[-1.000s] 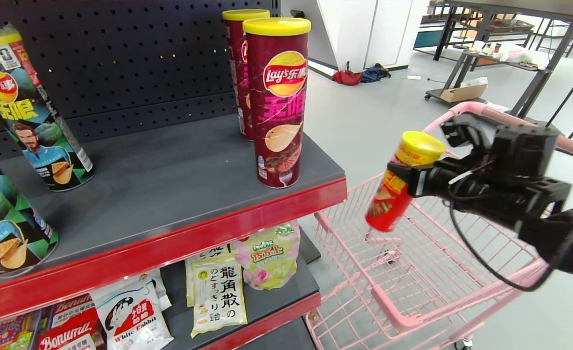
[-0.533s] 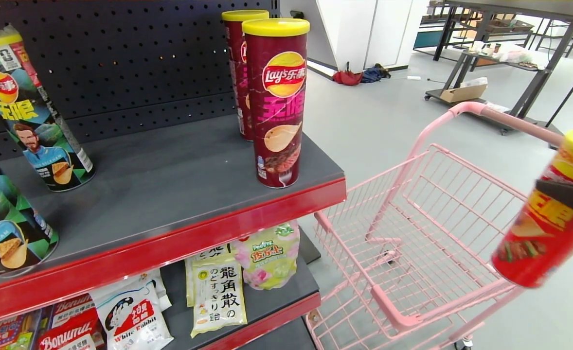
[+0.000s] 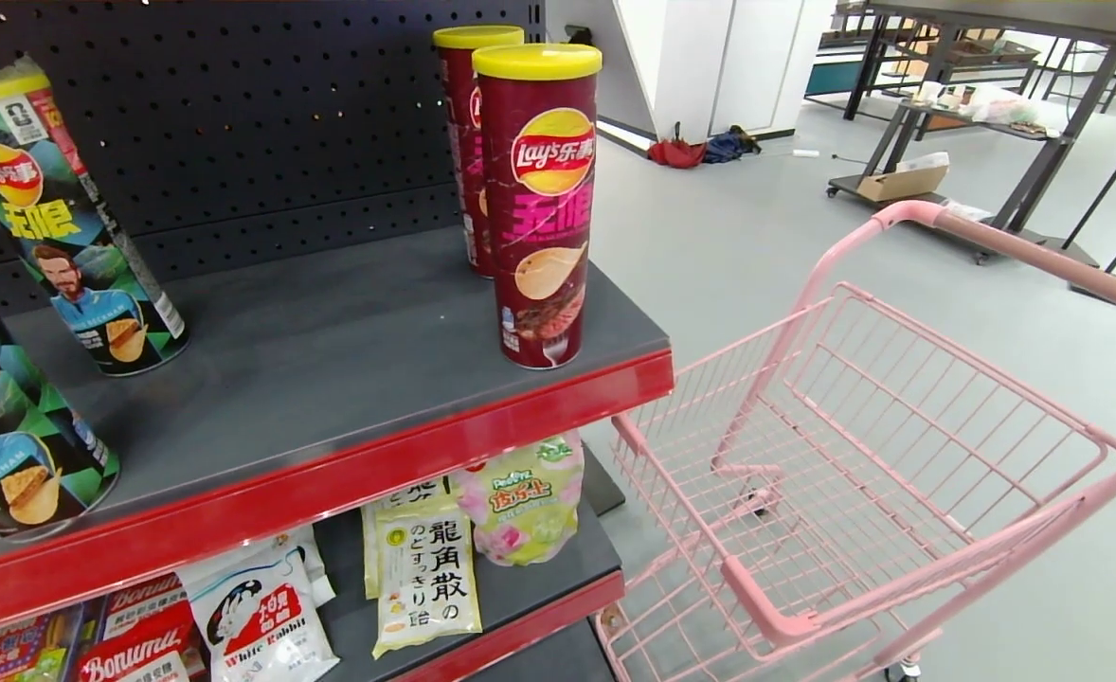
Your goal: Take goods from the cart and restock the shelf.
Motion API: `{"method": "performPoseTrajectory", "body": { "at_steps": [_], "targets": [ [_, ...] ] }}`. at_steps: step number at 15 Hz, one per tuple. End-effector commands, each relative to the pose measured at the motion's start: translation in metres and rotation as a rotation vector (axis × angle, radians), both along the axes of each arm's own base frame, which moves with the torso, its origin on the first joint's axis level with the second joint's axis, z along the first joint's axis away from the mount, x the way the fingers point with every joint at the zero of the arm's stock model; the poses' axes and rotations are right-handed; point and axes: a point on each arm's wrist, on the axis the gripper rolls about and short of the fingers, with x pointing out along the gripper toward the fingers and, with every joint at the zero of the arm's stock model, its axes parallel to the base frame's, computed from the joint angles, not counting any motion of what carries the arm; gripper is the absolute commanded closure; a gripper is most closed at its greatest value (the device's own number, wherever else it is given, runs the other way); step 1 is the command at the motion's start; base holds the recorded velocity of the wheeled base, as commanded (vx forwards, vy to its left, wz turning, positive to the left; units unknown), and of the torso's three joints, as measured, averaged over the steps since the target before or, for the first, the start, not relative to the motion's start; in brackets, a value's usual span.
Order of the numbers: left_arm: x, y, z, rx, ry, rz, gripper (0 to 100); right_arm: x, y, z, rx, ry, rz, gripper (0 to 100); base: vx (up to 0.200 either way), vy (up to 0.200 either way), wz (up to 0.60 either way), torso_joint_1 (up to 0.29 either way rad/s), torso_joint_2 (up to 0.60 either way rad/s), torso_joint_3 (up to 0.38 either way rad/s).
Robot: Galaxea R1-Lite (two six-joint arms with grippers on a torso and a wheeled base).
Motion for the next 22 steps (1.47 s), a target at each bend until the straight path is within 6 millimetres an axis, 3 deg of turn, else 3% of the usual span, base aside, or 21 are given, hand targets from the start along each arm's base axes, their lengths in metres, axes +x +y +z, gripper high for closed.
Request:
{"method": "performPoseTrajectory", "body": {
  "at_steps": [1, 14, 22],
  "targets": [
    [-0.001, 0.000, 0.000, 0.001, -0.009, 0.000, 0, -0.005, 0.000, -0.003, -0.001, -0.016, 0.002, 100, 0.000, 0.000, 0.00, 0.095, -0.32, -0.212],
    [-0.002, 0.000, 0.000, 0.000, -0.022, 0.003, 0, 0.003, 0.000, -0.017, -0.017, 0.056, 0.001, 100, 0.000, 0.000, 0.00, 0.195, -0.51, -0.317],
    [-0.002, 0.000, 0.000, 0.000, -0.021, 0.003, 0, 0.003, 0.000, -0.027, -0.029, 0.082, -0.003, 100, 0.000, 0.000, 0.60, 0.021, -0.04, -0.024]
  ]
}}
